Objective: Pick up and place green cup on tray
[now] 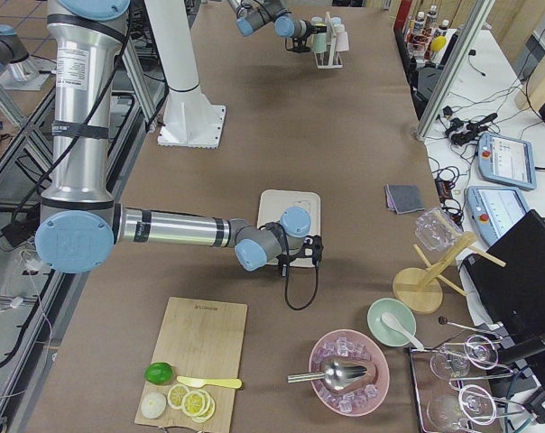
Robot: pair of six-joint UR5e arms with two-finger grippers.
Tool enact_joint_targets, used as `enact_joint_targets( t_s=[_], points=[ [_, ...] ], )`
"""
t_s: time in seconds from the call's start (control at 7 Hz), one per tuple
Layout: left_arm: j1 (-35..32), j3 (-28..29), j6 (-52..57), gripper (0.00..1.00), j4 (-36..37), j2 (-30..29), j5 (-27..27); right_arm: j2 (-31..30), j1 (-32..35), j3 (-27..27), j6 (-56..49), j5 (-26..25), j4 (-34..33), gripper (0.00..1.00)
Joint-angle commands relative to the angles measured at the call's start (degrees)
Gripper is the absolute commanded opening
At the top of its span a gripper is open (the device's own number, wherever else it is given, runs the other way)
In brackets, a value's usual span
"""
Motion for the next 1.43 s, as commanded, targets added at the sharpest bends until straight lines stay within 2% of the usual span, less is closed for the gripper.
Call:
enact_joint_targets(
  t_s=[0.0,0.14,0.43,0.57,0.71,0.86,1.0,1.29],
  points=[
    [1.82,3.29,2.39,0.99,-0.55,0.35,6.38,-0.63,-0.21,0.92,-0.15,0.15,-0.05,0.00],
    [2.09,4.96,2.48,0.99,-0.81,0.26,8.16,-0.80,-0.04,1.88,-0.67,0.41,0.04,0.00],
    [3.75,6.81,2.31,0.98,-0.90,0.52,8.44,0.24,-1.69,7.05,0.03,2.43,-1.80,0.00],
    [4.29,7.95,2.13,0.98,-1.60,0.52,8.44,3.29,-2.32,7.68,1.07,4.18,-1.81,0.00],
    [4.46,9.53,1.79,0.98,-3.61,0.52,8.44,7.76,-3.28,7.69,3.52,6.80,-1.89,0.00],
    [4.47,10.59,1.78,0.98,-4.58,0.52,8.44,13.72,-6.42,7.69,10.68,6.92,-2.85,0.00],
    [4.47,11.30,1.69,0.98,-4.68,0.52,8.44,20.83,-11.24,6.73,18.06,5.96,-4.34,0.00],
    [4.90,14.54,1.87,0.98,-7.57,0.09,8.44,31.84,-16.62,4.71,21.02,0.27,-14.67,0.00]
  ],
)
